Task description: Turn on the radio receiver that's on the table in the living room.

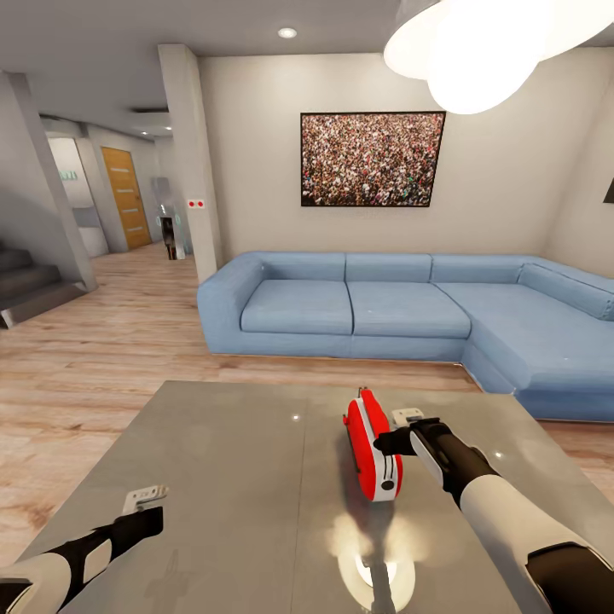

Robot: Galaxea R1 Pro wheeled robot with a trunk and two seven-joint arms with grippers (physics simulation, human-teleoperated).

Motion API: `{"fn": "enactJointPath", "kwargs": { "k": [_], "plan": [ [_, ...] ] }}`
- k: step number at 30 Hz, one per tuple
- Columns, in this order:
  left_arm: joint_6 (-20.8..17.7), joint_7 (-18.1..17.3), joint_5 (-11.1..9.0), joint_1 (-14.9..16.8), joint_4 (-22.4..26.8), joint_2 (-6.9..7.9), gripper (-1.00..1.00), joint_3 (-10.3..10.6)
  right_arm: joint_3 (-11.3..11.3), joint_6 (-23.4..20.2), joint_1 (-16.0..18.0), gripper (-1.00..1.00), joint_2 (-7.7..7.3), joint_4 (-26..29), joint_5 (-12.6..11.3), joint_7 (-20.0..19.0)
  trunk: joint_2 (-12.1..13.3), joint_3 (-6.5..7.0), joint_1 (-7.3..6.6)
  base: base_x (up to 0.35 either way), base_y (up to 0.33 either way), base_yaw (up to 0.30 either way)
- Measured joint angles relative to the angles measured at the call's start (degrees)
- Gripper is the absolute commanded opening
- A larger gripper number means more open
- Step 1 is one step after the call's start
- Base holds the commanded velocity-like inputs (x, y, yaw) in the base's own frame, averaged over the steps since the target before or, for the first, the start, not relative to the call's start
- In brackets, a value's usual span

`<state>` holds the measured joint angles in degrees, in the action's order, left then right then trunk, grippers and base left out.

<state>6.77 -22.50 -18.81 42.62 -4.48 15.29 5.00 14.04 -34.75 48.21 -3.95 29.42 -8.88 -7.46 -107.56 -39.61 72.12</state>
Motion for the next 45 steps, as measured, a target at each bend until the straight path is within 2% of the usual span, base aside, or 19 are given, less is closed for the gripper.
{"fn": "enactJointPath", "kwargs": {
  "k": [3,4,5,21,45],
  "plan": [
    [0.00,0.00,0.00,0.00,0.00,-0.01,-1.00,0.00,0.00,0.00,0.00,-1.00,0.00,-0.01,-0.10,0.07,0.00,0.00,0.00,0.000,0.000,0.000],
    [0.00,0.00,0.00,0.00,0.00,-0.02,-1.00,0.00,0.00,0.00,0.00,1.00,0.00,-0.01,-0.12,0.08,0.00,0.00,0.00,0.000,0.000,0.000],
    [0.00,0.00,0.00,0.01,0.00,-0.04,-1.00,0.01,0.03,0.03,-0.05,1.00,-0.01,-1.33,0.35,0.10,0.01,-0.01,0.01,0.000,0.000,0.000],
    [0.08,0.09,0.11,0.01,0.01,-0.01,-1.00,0.00,0.05,0.11,-0.04,1.00,0.00,-1.38,0.36,0.16,0.01,-0.01,0.01,0.000,0.000,0.000],
    [0.09,0.18,0.26,0.01,0.01,0.21,-1.00,0.15,0.03,0.11,-0.04,1.00,0.00,-1.38,0.35,0.08,9.62,4.29,-5.26,0.000,0.000,0.000]
  ]
}}
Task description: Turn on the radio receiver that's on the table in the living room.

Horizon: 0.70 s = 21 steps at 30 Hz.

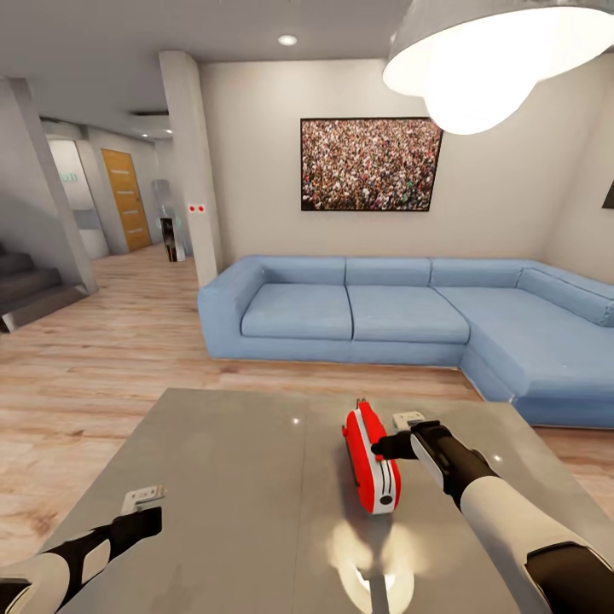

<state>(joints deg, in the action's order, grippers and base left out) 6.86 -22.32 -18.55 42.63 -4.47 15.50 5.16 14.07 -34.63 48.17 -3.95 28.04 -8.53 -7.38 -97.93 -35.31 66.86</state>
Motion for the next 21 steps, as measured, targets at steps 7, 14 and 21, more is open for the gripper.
{"fn": "enactJointPath", "kwargs": {
  "k": [7,14,21],
  "plan": [
    [0.00,0.00,0.00,0.00,-0.01,-0.06,-1.00,0.02,0.01,0.00,0.00,1.00,0.00,0.00,0.13,0.06,2.81,1.26,-1.54,0.000,0.000,0.000],
    [0.00,0.00,0.00,0.00,0.01,0.09,-1.00,0.02,0.00,0.00,0.00,1.00,0.00,0.00,0.17,0.12,5.62,2.51,-3.07,0.000,0.000,0.000],
    [0.00,0.00,0.00,0.00,-0.01,-0.19,-1.00,0.02,-0.01,0.00,0.00,1.00,0.00,0.00,0.18,0.20,8.42,3.77,-4.61,-0.104,0.000,0.000]
  ]
}}
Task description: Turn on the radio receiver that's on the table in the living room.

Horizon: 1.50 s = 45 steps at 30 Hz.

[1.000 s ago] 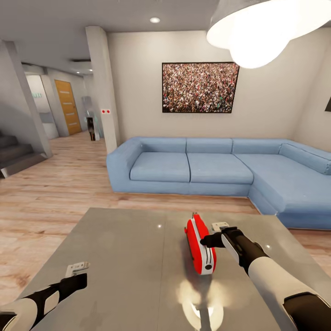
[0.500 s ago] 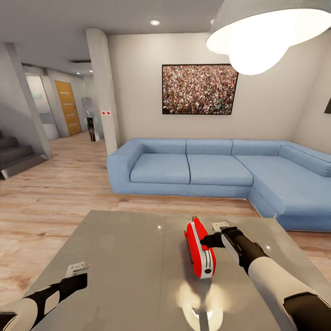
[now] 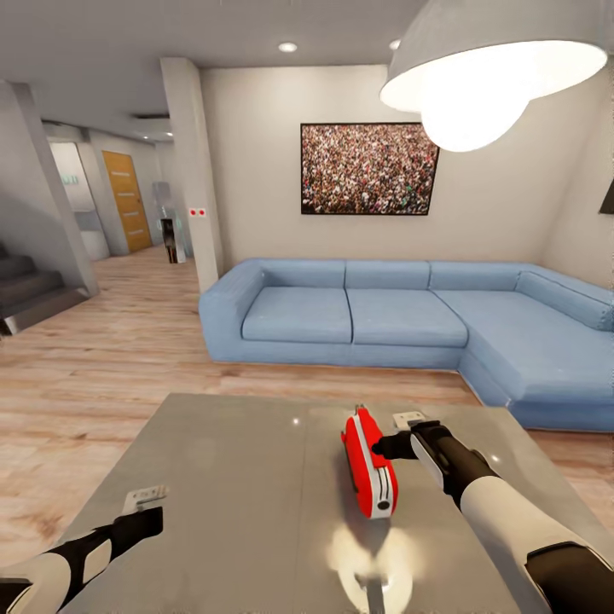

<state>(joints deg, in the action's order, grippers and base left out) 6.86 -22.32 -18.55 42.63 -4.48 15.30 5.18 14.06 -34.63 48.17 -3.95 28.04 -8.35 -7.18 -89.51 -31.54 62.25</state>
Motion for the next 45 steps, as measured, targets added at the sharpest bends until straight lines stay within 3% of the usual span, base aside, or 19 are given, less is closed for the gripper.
{"fn": "enactJointPath", "kwargs": {
  "k": [24,33,39,45],
  "plan": [
    [-0.03,0.09,0.02,0.00,0.00,0.34,-1.00,0.00,0.01,0.00,0.00,1.00,0.00,0.00,-0.08,0.12,9.63,4.31,-5.27,-0.328,0.000,0.000],
    [-0.02,0.27,0.09,0.00,0.00,0.29,-1.00,0.00,0.05,0.17,0.00,1.00,0.00,-0.95,-0.09,0.15,13.24,5.92,-7.25,-0.063,0.000,0.000],
    [-0.08,0.78,0.18,-0.61,-0.22,0.51,-1.00,0.06,0.09,10.03,-0.01,1.00,0.24,-11.17,0.40,0.15,15.64,7.00,-8.56,-0.001,0.000,0.000],
    [-0.04,7.28,0.15,-5.21,-0.27,0.54,-1.00,0.11,0.10,17.64,-0.01,1.00,0.26,-20.48,0.68,0.15,18.05,8.07,-9.88,0.000,0.000,0.000]
  ]
}}
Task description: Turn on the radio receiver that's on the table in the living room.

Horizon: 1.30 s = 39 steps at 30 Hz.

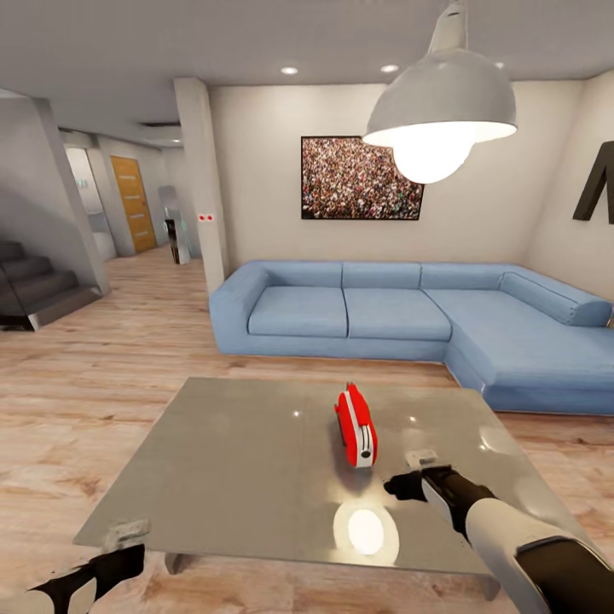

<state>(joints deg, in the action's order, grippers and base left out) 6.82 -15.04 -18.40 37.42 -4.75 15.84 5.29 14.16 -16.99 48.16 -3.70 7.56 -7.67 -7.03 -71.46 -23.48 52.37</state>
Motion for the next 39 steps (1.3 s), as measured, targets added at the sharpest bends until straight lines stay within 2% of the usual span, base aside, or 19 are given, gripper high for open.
{"fn": "enactJointPath", "kwargs": {
  "k": [4,7,12,18,20,25,28,30,33,39],
  "plan": [
    [0.13,3.87,-0.03,-4.32,0.00,-0.01,-1.00,-0.01,0.01,7.53,-0.12,1.00,0.07,-8.79,1.00,0.00,1.60,0.72,-0.88,0.000,0.000,0.000],
    [0.37,4.53,-0.04,-7.15,0.00,-0.02,-1.00,-0.03,-0.01,10.17,-1.64,1.00,-0.06,-10.99,2.61,0.00,2.81,1.26,-1.54,0.000,0.000,0.000],
    [0.67,5.43,-0.05,-12.04,0.00,-0.09,-1.00,-0.03,0.00,11.46,-7.22,1.00,-0.28,-11.94,4.14,0.08,4.81,2.16,-2.64,0.000,0.000,0.000],
    [1.63,11.35,-0.06,-16.60,0.05,-0.18,-1.00,-0.11,0.01,12.33,-15.62,1.00,-0.46,-12.06,5.27,0.73,7.22,3.23,-3.95,0.000,0.000,0.000],
    [3.23,12.72,-0.06,-17.79,0.07,-0.19,-1.00,-0.12,0.01,13.96,-18.90,1.00,-0.59,-12.06,5.34,1.77,8.02,3.59,-4.39,0.000,0.000,0.000],
    [4.96,13.59,-0.06,-19.75,0.01,-0.26,-1.00,-0.11,-0.01,16.75,-24.13,1.00,-0.69,-12.05,5.38,3.81,10.03,4.49,-5.49,0.000,0.000,0.000],
    [5.94,13.69,-0.06,-21.84,0.05,-0.28,-1.00,-0.12,-0.01,17.18,-25.62,1.00,-0.78,-12.05,5.38,4.19,11.23,5.03,-6.15,0.000,0.000,0.000],
    [8.17,13.71,-0.06,-23.31,0.03,-0.28,-1.00,-0.12,-0.01,17.96,-26.52,1.00,-0.89,-12.05,5.38,4.55,12.03,5.39,-6.59,0.000,0.000,0.000],
    [10.92,13.69,-0.06,-24.96,0.01,-0.36,-1.00,-0.10,-0.01,21.57,-28.13,1.00,-0.94,-12.05,5.41,6.11,13.23,5.93,-7.25,0.000,0.000,0.000],
    [11.90,13.64,-0.21,-25.67,0.24,-1.15,-1.00,-0.09,-0.04,23.29,-28.96,1.00,-0.85,-11.97,5.82,7.19,15.25,6.84,-8.35,0.000,0.000,0.000]
  ]
}}
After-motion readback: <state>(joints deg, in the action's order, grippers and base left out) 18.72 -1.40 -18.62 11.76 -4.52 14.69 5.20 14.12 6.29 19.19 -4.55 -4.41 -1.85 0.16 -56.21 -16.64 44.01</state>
